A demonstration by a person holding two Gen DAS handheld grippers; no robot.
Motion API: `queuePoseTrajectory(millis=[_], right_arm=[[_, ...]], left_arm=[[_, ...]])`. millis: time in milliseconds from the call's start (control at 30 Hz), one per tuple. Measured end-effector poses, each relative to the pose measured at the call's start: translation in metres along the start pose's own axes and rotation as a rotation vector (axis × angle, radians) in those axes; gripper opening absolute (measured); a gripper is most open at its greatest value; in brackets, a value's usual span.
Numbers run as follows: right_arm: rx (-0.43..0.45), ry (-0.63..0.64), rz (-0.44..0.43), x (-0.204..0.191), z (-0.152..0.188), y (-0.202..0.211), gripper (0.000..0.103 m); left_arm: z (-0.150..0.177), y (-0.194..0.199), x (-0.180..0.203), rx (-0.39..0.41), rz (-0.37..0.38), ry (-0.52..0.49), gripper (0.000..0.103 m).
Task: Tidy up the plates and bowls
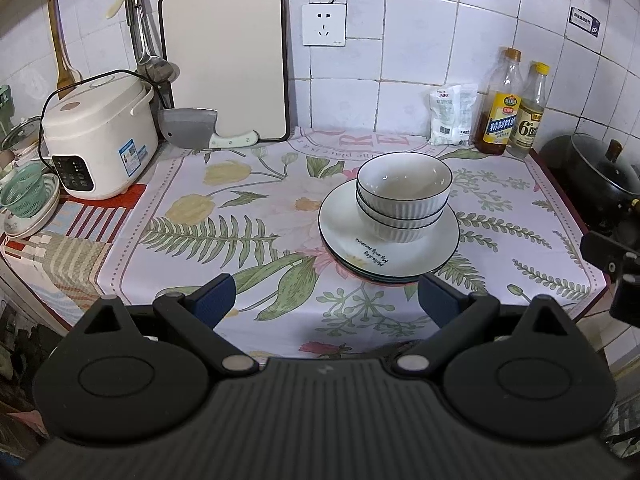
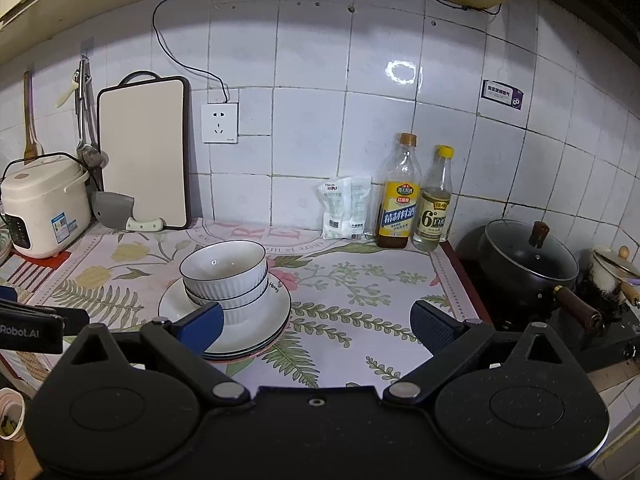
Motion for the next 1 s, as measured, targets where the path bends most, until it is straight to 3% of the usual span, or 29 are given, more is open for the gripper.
queuePoseTrajectory(millis=[1000], right_arm=[[-0.04, 0.007, 0.008, -0.0022, 0.0046, -0.0082, 0.101]], left_arm=[[0.0017, -0.0001, -0.0038, -0.001, 0.015, -0.007, 0.099]])
Point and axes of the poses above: each gripper's, at about its wrist camera, not at the fingertips, and y roughly against the way its jaws point, x to its right, z to its underside, the point moved 3 cm from there along -y, roughly the way its jaws point, and after that the axes turned 10 degrees about -x, right-handed, at the moved point
